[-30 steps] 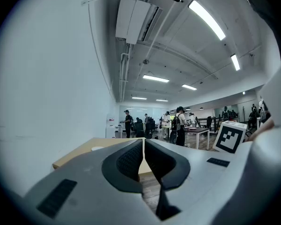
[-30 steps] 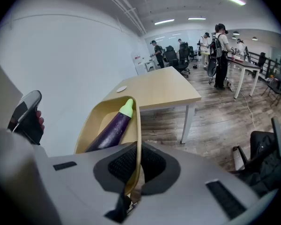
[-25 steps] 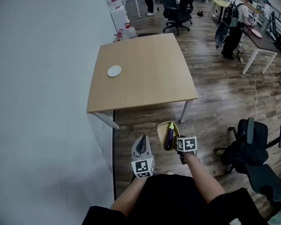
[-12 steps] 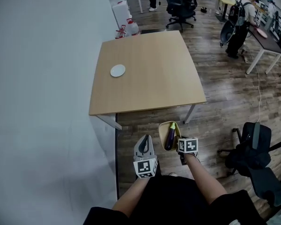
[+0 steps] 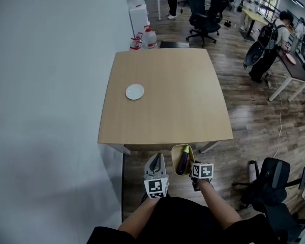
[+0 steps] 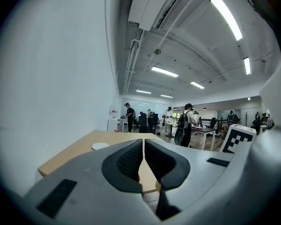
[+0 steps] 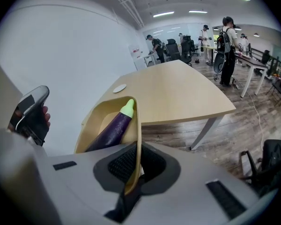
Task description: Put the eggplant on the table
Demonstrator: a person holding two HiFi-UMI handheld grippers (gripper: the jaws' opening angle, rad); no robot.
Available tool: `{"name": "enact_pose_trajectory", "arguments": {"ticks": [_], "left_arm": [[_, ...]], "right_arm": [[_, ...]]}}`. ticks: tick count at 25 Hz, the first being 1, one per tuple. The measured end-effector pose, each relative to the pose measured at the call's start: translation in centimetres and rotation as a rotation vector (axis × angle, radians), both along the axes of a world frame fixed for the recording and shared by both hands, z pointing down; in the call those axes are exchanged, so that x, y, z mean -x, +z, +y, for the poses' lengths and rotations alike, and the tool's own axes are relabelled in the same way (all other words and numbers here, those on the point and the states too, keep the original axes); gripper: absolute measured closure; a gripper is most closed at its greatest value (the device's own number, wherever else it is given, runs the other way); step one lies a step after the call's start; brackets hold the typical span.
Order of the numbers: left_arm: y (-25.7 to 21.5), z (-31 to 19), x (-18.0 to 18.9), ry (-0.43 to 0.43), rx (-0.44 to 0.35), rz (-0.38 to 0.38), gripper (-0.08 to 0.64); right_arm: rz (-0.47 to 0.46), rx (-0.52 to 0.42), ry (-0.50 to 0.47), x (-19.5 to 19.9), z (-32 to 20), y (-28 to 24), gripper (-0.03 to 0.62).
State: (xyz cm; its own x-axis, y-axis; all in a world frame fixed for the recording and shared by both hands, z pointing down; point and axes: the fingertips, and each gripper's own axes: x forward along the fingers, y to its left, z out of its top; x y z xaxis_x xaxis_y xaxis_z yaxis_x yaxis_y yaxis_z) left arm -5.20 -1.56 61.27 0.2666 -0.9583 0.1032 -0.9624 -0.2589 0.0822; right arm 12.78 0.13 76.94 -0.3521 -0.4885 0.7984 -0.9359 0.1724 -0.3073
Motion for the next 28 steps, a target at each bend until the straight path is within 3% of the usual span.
{"name": "enact_pose_trajectory", "arguments": {"ticks": [10,17,21,28], "left_arm": [[-1.1,-9.7,4.5,0.063,0.038,0.008,0.537],[0.2,-14.5,7.1,0.109,0.054,0.023,0.537],[0.8,-16.5,9.9,0.063,0.078,0.076,0.537],[2.4,-17.7,14.9,-0.032,0.112,0.047,0.537]], "right_arm": [[0.027,0.028,0.011,4.0,-8.9,-0.7,0.529],[0.032,0.016,0.023,8.9,-14.3,-0.5,0.529],[0.012,0.021,0.016,12.2,-16.4,-0.2,0.529],[0.014,0.0,-0.041,16.5,-19.9,0.8,0.529]]}}
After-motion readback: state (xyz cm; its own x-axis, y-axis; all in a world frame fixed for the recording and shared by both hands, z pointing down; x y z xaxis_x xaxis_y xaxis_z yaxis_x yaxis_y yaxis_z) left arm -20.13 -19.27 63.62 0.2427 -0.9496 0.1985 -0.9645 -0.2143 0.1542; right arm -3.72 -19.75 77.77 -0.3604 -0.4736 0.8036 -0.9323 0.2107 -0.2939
